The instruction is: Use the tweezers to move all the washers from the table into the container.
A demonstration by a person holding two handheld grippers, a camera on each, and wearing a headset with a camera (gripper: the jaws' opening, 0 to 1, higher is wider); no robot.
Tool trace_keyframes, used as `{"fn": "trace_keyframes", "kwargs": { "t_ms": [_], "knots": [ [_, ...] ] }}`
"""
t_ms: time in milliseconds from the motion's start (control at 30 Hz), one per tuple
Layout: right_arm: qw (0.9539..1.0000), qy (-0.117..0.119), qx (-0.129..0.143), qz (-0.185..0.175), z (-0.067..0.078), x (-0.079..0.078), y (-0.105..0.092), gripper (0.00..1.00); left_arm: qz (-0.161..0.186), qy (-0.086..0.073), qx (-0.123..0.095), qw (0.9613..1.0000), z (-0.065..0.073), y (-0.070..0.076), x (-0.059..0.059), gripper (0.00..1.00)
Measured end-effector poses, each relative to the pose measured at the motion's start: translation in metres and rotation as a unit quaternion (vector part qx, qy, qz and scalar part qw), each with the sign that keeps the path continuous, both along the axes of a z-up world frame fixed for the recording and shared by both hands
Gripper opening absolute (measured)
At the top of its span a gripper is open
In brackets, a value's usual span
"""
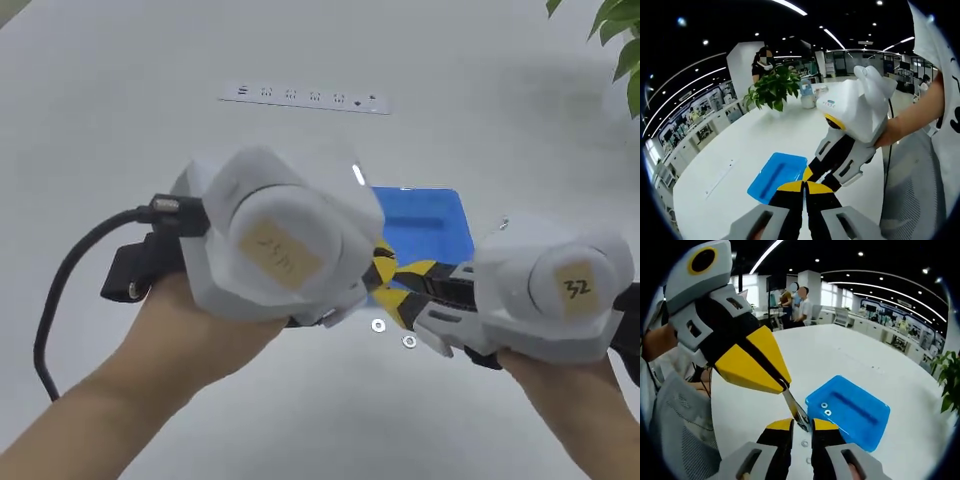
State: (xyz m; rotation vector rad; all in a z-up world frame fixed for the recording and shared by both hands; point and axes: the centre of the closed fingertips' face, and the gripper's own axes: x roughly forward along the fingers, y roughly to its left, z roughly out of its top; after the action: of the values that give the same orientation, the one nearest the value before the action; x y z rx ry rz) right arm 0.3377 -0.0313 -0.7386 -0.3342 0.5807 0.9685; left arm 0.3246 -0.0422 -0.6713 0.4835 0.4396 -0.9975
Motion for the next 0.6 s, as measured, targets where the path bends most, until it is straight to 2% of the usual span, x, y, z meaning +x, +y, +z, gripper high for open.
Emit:
{"fn": "trace_keyframes", "kwargs": {
  "t_ms": [100,200,400,533,600],
  "knots": [
    [1.0,0.003,-0.002,-0.001,-0.004,0.001,0.0,0.11,-0.003,0.009,-0.001,1.0,-0.007,-0.002,-0.002,0.0],
    [1.0,0.005,-0.007,0.002,-0.007,-0.001,0.0,0.1,-0.003,0.011,-0.001,0.9999,-0.011,-0.003,-0.003,0.0],
    [0.9998,0.015,-0.015,0.004,-0.019,-0.003,-0.001,0.08,-0.001,0.032,-0.01,0.9995,-0.022,-0.002,-0.001,0.0],
    [0.9995,0.027,-0.014,0.001,-0.027,-0.003,-0.002,0.08,0.001,0.043,-0.005,0.9991,-0.031,-0.003,-0.001,0.0],
    [0.9995,0.03,-0.014,0.002,-0.03,-0.003,-0.001,0.08,0.0,0.042,-0.001,0.9991,-0.034,-0.004,0.0,0.0]
  ]
}}
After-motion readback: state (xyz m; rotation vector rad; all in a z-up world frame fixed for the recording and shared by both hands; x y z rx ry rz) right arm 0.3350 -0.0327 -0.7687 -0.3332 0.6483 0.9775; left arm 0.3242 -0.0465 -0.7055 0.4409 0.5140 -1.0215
